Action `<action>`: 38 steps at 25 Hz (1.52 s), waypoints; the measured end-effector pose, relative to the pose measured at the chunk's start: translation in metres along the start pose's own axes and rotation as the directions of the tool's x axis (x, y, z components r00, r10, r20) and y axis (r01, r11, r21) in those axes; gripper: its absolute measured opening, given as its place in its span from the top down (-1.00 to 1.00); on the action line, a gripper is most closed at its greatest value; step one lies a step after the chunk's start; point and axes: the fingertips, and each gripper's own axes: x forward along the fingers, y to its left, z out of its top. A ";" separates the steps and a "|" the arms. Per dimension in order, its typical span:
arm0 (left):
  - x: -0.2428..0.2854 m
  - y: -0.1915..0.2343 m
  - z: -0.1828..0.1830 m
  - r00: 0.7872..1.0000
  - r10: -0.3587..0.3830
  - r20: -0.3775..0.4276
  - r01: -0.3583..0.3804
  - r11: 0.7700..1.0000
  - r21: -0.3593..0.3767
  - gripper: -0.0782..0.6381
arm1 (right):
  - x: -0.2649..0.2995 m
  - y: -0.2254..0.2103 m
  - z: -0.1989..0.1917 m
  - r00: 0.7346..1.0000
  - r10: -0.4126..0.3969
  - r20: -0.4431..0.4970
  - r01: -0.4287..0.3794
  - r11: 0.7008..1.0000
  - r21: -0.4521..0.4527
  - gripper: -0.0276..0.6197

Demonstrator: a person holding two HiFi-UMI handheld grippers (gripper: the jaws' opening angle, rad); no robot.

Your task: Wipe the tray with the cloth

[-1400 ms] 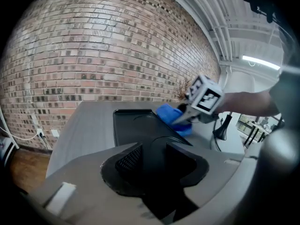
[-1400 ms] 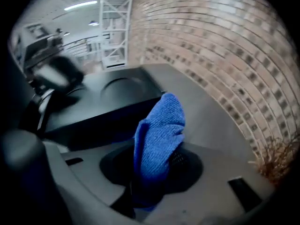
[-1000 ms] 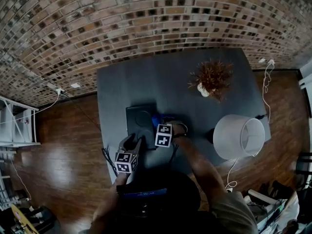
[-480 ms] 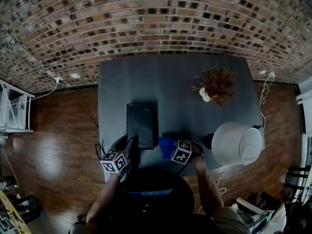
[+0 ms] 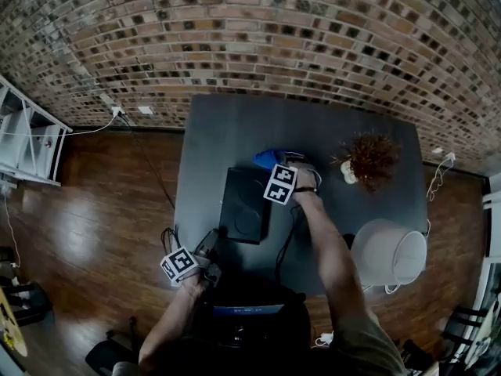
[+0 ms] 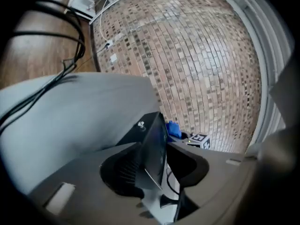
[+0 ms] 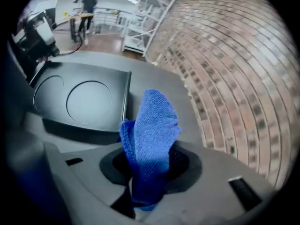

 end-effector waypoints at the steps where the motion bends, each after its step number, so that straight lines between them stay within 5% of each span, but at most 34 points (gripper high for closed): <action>1: 0.003 0.000 -0.005 1.000 -0.006 -0.007 0.005 1.000 -0.025 0.31 | 0.009 0.005 0.007 0.999 0.043 -0.033 -0.046 0.993 -0.110 0.47; 4: 0.009 -0.002 -0.003 0.999 -0.031 0.012 0.032 0.996 -0.082 0.31 | 0.024 0.026 0.012 0.981 0.145 -0.131 -0.186 0.900 -0.395 0.49; 7: 0.015 -0.002 0.006 0.998 -0.033 0.052 0.038 0.994 -0.101 0.31 | 0.022 0.040 0.008 0.960 0.232 -0.160 -0.279 0.856 -0.436 0.51; 14: 0.027 0.004 0.023 0.995 0.096 0.005 -0.096 0.995 -0.023 0.34 | 0.008 0.074 -0.015 0.953 0.290 -0.092 -0.303 0.928 -0.216 0.53; 19: 0.048 -0.001 0.054 0.977 0.193 -0.093 -0.171 0.964 0.205 0.38 | -0.023 0.113 -0.046 0.939 0.324 -0.112 -0.332 0.942 -0.058 0.53; 21: 0.061 -0.003 0.060 0.959 0.228 -0.170 -0.175 0.944 0.281 0.38 | -0.038 0.132 -0.056 0.933 0.341 -0.110 -0.335 0.939 0.072 0.53; 25: 0.082 -0.006 0.070 0.902 0.273 -0.335 -0.123 0.905 0.407 0.39 | -0.070 0.186 -0.057 0.920 0.390 -0.048 -0.354 0.875 0.329 0.53; 28: 0.094 -0.020 0.072 0.889 0.242 -0.389 -0.046 0.891 0.451 0.39 | -0.088 0.216 -0.051 0.909 0.416 -0.002 -0.372 0.815 0.445 0.53; 30: 0.101 -0.032 0.071 0.878 0.241 -0.414 0.017 0.847 0.531 0.38 | -0.096 0.232 -0.043 0.905 0.424 0.038 -0.383 0.771 0.509 0.53; 32: 0.107 -0.035 0.067 0.860 0.274 -0.431 0.070 0.773 0.631 0.38 | -0.099 0.241 -0.036 0.911 0.406 0.077 -0.377 0.741 0.555 0.53; 34: 0.107 -0.033 0.066 0.870 0.264 -0.416 0.096 0.737 0.669 0.35 | -0.100 0.248 -0.032 0.904 0.404 0.140 -0.403 0.697 0.593 0.53; 36: 0.098 -0.035 0.067 0.903 0.220 -0.370 0.094 0.738 0.668 0.42 | -0.101 0.245 -0.037 0.903 0.383 0.194 -0.416 0.668 0.617 0.53; 38: 0.080 -0.046 0.065 0.942 0.166 -0.291 0.092 0.707 0.701 0.61 | -0.096 0.222 -0.051 0.940 0.287 0.185 -0.338 0.702 0.627 0.52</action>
